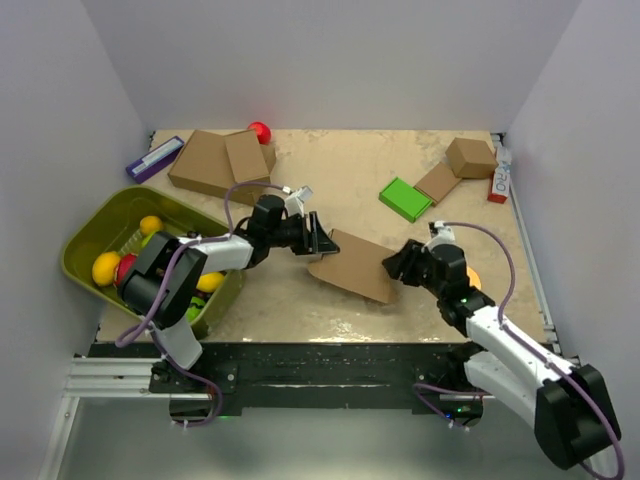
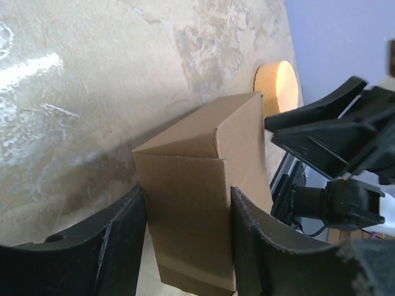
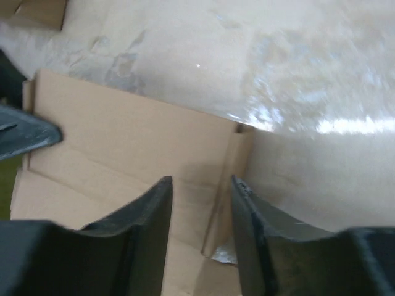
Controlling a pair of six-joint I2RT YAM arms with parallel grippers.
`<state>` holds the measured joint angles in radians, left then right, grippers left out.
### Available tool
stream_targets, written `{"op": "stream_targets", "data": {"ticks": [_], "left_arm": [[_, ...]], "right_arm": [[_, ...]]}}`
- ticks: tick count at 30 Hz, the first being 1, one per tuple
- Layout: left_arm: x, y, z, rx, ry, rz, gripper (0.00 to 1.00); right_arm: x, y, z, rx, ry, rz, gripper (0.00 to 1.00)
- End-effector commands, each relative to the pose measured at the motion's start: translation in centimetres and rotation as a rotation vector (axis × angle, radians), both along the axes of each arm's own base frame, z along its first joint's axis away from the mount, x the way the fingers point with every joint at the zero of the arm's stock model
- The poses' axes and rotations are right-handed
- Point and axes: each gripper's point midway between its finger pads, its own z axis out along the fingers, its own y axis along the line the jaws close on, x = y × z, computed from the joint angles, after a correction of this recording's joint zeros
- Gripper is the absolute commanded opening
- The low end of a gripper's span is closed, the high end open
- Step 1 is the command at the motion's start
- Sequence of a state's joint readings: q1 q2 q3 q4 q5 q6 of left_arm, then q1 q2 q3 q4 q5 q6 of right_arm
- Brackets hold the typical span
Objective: Fold the paper box
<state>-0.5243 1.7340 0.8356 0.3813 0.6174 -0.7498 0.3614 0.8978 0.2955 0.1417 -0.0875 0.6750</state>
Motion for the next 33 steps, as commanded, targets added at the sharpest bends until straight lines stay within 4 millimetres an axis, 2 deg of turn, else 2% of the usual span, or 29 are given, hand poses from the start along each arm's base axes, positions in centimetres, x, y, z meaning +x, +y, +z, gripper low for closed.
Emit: {"op": "stream_targets", "data": {"ticks": [1, 2, 3, 4, 5, 6, 7, 8, 9, 10, 17, 20, 24, 28, 33], "left_arm": [[-0.9, -0.5, 1.7, -0.058, 0.024, -0.076, 0.32], [-1.0, -0.3, 1.6, -0.057, 0.042, -0.078, 0.31], [-0.8, 0.0, 1.6, -0.062, 0.058, -0.077, 0.31], [-1.2, 0.0, 1.5, -0.077, 0.087, -0.097, 0.30], [-1.3, 0.2, 1.4, -0.079, 0.112, -0.101, 0.29], [-1.2, 0.5, 1.4, -0.084, 0.124, -0.099, 0.29], [-1.3, 0.7, 1.5, -0.085, 0.133, -0.108, 0.28], [-1.4, 1.1, 1.3, -0.074, 0.156, -0.103, 0.28], [-1.2, 1.2, 1.6, -0.068, 0.143, -0.109, 0.28], [-1.2, 1.4, 1.9, -0.063, 0.144, -0.111, 0.27], [-1.7, 4.4, 1.8, -0.013, 0.255, -0.088, 0.25], [-2.0, 4.7, 2.6, 0.001, 0.242, -0.090, 0.25], [-2.8, 4.8, 4.2, -0.033, 0.251, -0.088, 0.25], [-3.3, 4.7, 5.6, -0.067, 0.258, -0.091, 0.25], [-4.3, 5.1, 6.3, -0.073, 0.263, -0.096, 0.25]], "right_arm": [[1.0, 4.1, 9.7, -0.210, -0.322, 0.139, 0.74], [0.7, 5.1, 10.3, -0.245, -0.347, 0.162, 0.80], [0.4, 6.1, 9.8, -0.320, -0.357, 0.210, 0.88], [-0.4, 8.0, 11.0, -0.349, -0.398, 0.248, 0.90], [-0.8, 9.0, 10.9, -0.382, -0.409, 0.278, 0.91], [-0.9, 10.0, 9.3, -0.470, -0.396, 0.326, 0.94], [-1.9, 11.6, 9.9, -0.509, -0.432, 0.345, 0.95], [-2.4, 12.3, 9.4, -0.558, -0.442, 0.357, 0.95], [-4.0, 13.8, 9.3, -0.600, -0.484, 0.418, 0.96], [-4.3, 14.6, 8.5, -0.647, -0.485, 0.432, 0.96], [-5.8, 15.5, 6.8, -0.874, -0.540, 0.414, 0.98], [-5.6, 14.8, 6.0, -0.960, -0.534, 0.371, 0.98], [-6.1, 15.0, 4.8, -1.027, -0.549, 0.384, 0.98], [-6.2, 15.1, 4.5, -1.072, -0.561, 0.345, 0.98], [-5.4, 13.9, 4.3, -1.159, -0.546, 0.218, 0.96]]}}
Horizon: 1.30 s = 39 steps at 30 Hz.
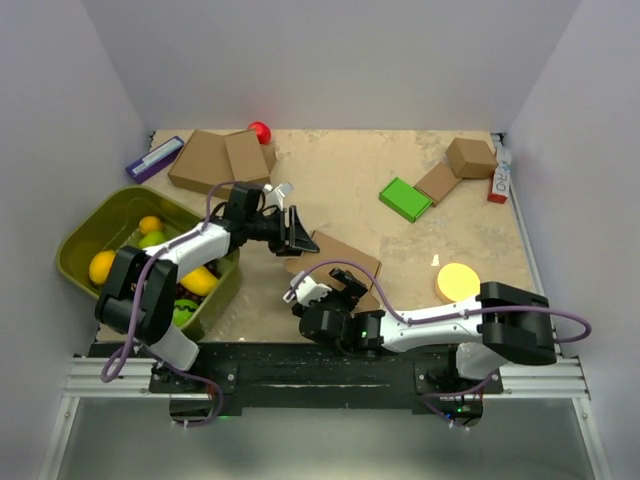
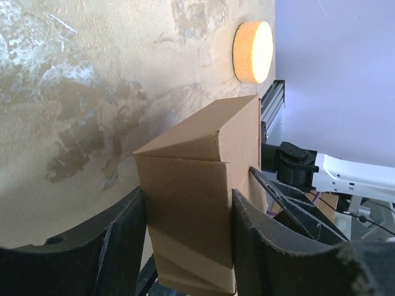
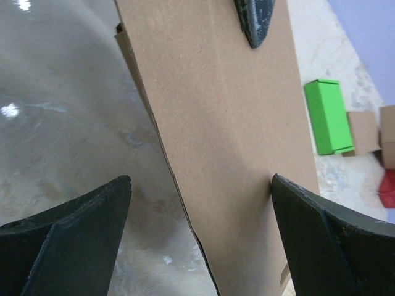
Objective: Fold the paper box
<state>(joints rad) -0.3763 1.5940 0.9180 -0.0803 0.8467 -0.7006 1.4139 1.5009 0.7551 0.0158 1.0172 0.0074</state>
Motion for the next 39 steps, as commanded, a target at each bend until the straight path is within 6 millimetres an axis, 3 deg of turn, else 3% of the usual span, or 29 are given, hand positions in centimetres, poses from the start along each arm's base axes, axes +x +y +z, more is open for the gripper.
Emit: {"op": "stream_targets", "data": {"ticks": [1, 7, 13, 16, 17, 22, 23, 27, 29, 31, 33, 34, 36, 37, 39], "left_arm": [[-2.0, 0.2, 2.6, -0.068, 0.038, -0.031, 0.25], [-3.5, 0.7, 2.5, -0.071, 0.052, -0.042, 0.25], [-4.2, 0.8, 2.6, -0.088, 0.044, -0.050, 0.29], [-3.0, 0.6, 3.4, -0.088, -0.021, -0.044, 0.58], [-2.1, 0.5, 4.2, -0.089, -0.072, -0.039, 0.72], [3.7, 1.3, 7.3, -0.034, -0.290, 0.059, 0.90], [5.1, 1.5, 8.8, -0.020, -0.365, 0.072, 0.92], [8.1, 2.8, 10.6, 0.060, -0.480, 0.115, 0.95], [9.3, 4.4, 12.1, 0.104, -0.558, 0.149, 0.95], [10.1, 6.6, 12.2, 0.167, -0.596, 0.217, 0.95], [10.2, 8.0, 13.6, 0.221, -0.699, 0.265, 0.95], [9.6, 8.3, 12.5, 0.233, -0.706, 0.258, 0.95], [8.7, 8.2, 13.9, 0.197, -0.814, 0.243, 0.95], [8.0, 8.2, 12.7, 0.197, -0.811, 0.225, 0.95], [7.1, 8.0, 12.9, 0.181, -0.861, 0.186, 0.95]], "right_arm": [[1.2, -1.2, 2.2, 0.015, -0.117, -0.160, 0.96], [1.6, -2.6, 2.5, -0.037, -0.182, -0.235, 0.88], [1.3, -1.7, 2.3, -0.049, -0.143, -0.171, 0.65], [0.9, -0.8, 2.7, -0.039, -0.086, -0.105, 0.59], [0.7, -1.0, 2.9, -0.041, -0.060, -0.087, 0.57], [-0.5, -0.7, 3.9, -0.015, 0.063, -0.008, 0.54], [-0.3, -1.3, 3.8, -0.030, 0.094, -0.007, 0.51], [-0.2, -1.9, 4.3, 0.053, 0.226, 0.052, 0.48], [0.2, -2.2, 4.7, 0.113, 0.314, 0.109, 0.47], [0.6, -2.6, 5.4, 0.143, 0.357, 0.134, 0.47], [1.3, -2.7, 6.0, 0.169, 0.414, 0.163, 0.47], [1.5, -2.9, 5.8, 0.140, 0.431, 0.183, 0.47], [2.1, -2.7, 6.1, 0.149, 0.476, 0.231, 0.47], [2.3, -2.6, 6.0, 0.149, 0.496, 0.245, 0.47], [3.3, -2.8, 5.5, 0.129, 0.541, 0.256, 0.47]]}}
